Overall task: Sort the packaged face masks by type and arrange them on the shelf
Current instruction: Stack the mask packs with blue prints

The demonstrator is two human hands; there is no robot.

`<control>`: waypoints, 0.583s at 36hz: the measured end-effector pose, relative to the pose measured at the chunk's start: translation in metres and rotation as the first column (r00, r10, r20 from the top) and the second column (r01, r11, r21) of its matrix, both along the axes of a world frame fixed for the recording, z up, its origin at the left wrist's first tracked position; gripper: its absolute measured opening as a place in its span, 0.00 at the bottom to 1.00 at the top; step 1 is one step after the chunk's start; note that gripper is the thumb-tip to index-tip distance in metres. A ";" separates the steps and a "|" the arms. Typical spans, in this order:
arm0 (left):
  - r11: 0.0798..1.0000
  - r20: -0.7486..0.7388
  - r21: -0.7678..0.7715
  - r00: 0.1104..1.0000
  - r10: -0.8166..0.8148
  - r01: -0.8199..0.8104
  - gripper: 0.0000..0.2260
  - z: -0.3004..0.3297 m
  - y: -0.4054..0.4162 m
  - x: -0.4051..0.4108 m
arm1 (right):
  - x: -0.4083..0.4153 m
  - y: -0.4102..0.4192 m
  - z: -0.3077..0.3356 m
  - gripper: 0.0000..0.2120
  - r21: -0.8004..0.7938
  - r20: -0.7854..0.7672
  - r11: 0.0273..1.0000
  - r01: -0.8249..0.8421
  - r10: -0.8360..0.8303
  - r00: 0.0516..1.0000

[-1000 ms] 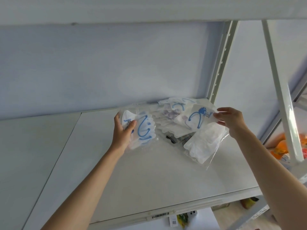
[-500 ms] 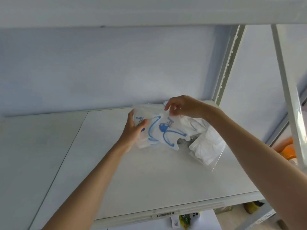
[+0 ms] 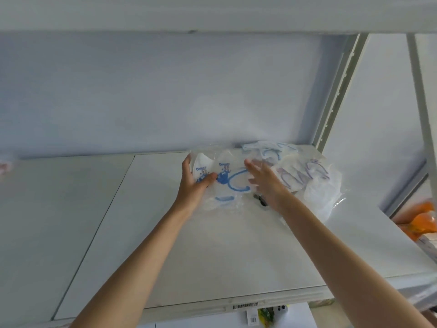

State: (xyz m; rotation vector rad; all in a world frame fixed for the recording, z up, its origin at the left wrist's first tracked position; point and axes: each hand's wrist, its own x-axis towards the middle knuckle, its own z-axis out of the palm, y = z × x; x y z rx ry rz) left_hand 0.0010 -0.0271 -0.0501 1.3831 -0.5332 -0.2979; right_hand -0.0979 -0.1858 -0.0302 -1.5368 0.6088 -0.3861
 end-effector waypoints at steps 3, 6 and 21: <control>1.000 -0.015 -0.008 1.000 -0.007 0.007 0.33 -0.001 -0.007 -0.002 | 0.007 0.015 -0.009 0.22 0.017 0.074 1.000 -0.011 0.009 0.997; 0.998 -0.055 -0.041 0.997 -0.059 0.057 0.34 0.001 -0.013 -0.006 | 0.010 0.027 -0.011 0.18 -0.099 0.075 0.994 0.052 -0.045 0.996; 0.992 0.017 0.112 0.998 -0.063 0.060 0.02 0.001 -0.004 0.003 | 0.015 0.027 -0.015 0.15 -0.268 0.286 0.956 0.121 -0.040 0.957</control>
